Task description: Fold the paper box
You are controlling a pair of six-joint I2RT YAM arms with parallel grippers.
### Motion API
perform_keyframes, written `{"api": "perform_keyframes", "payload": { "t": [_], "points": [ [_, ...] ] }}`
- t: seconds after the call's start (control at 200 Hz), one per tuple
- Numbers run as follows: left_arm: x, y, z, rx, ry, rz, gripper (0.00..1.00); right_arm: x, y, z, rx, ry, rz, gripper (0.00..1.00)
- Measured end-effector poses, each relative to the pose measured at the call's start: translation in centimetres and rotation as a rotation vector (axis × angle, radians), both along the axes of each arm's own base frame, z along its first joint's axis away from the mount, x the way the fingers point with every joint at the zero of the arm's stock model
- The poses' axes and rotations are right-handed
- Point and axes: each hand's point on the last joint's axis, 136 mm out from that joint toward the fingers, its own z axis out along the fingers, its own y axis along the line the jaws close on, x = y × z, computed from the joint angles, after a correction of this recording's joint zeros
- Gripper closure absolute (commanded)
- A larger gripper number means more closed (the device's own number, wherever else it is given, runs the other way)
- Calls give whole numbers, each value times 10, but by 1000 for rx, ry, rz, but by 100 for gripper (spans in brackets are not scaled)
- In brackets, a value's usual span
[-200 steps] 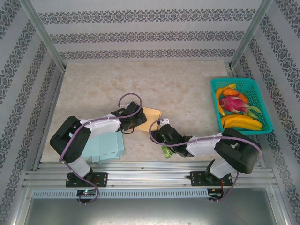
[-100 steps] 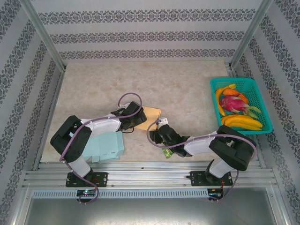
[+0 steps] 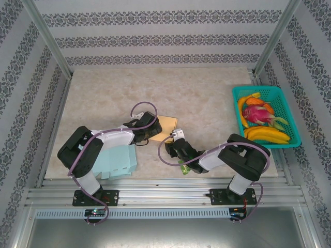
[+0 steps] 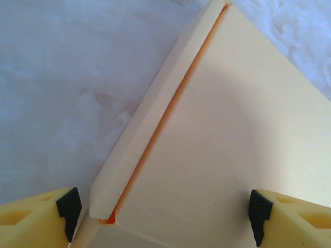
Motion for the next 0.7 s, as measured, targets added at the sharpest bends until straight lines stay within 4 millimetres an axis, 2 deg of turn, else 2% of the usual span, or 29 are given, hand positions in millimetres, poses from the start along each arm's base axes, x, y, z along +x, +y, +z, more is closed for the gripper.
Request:
{"api": "perform_keyframes", "payload": {
  "t": [0.699],
  "points": [
    [5, -3, -1, -8, -19, 0, 16, 23, -13, -7, 9, 19, -13, 60]
  ]
}}
